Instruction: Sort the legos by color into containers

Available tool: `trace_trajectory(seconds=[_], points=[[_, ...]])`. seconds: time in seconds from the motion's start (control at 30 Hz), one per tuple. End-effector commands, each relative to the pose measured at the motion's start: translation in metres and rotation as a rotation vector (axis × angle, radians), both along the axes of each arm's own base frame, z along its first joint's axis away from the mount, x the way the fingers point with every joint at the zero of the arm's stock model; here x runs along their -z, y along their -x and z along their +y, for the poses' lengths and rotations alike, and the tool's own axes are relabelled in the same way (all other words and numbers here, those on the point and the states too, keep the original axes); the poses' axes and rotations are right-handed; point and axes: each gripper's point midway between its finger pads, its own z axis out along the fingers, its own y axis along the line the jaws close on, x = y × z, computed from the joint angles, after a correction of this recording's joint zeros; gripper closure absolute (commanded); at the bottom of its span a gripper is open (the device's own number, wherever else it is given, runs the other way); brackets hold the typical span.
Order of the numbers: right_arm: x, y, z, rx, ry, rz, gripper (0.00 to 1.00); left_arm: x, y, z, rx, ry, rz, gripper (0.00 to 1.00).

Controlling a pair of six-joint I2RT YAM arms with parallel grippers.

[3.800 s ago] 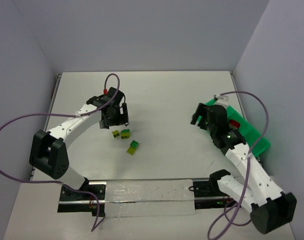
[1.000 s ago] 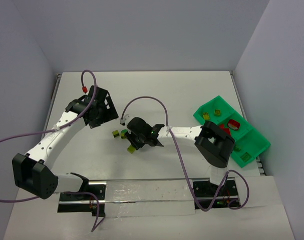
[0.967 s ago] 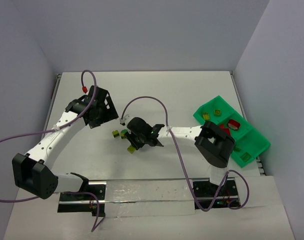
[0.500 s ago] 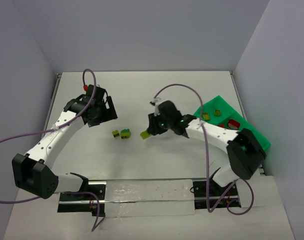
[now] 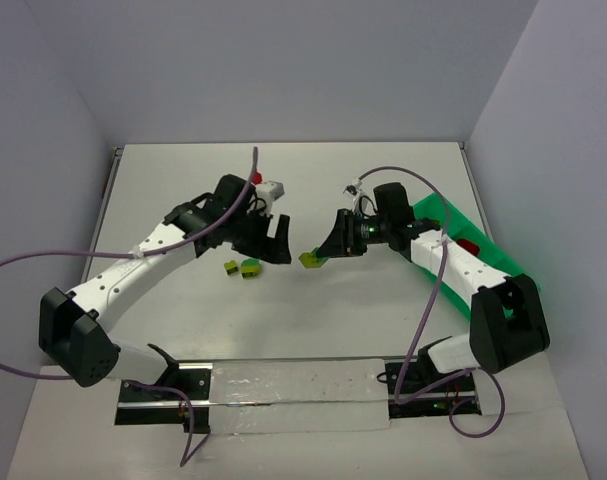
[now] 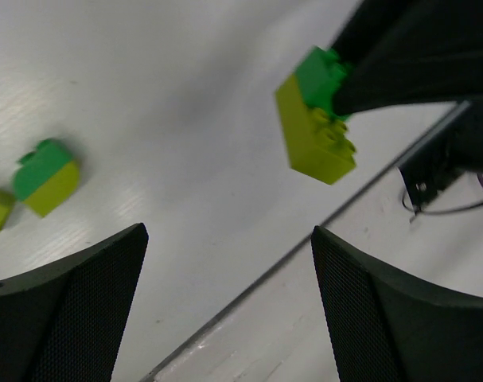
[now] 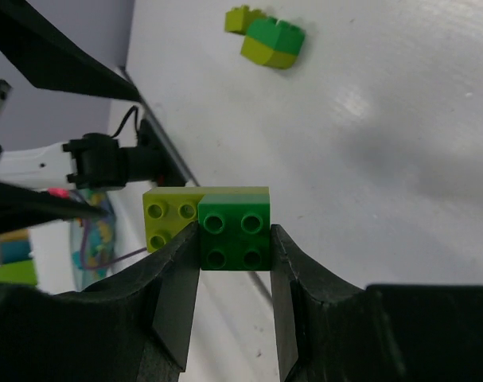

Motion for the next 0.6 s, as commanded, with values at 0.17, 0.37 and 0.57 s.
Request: trace_trajectory(seconds=[0.17,0.37,0.57], points=[[-0.017,0.015,0.009,-0.107,-0.119,0.089,0.99,-0.036,0.031,-0.054,0.296,0.155,-0.064,0.09],[-0.026,0.016,0.011,-0.123,-0.137,0.09,0.99,-0.033,0.033,-0.064,0.309,0.131,-0.075,0.09],[-0.033,0.017,0.011,-0.13,-0.15,0.082,0.99,-0.027,0.025,-0.07,0.283,0.086,-0.101,0.12]])
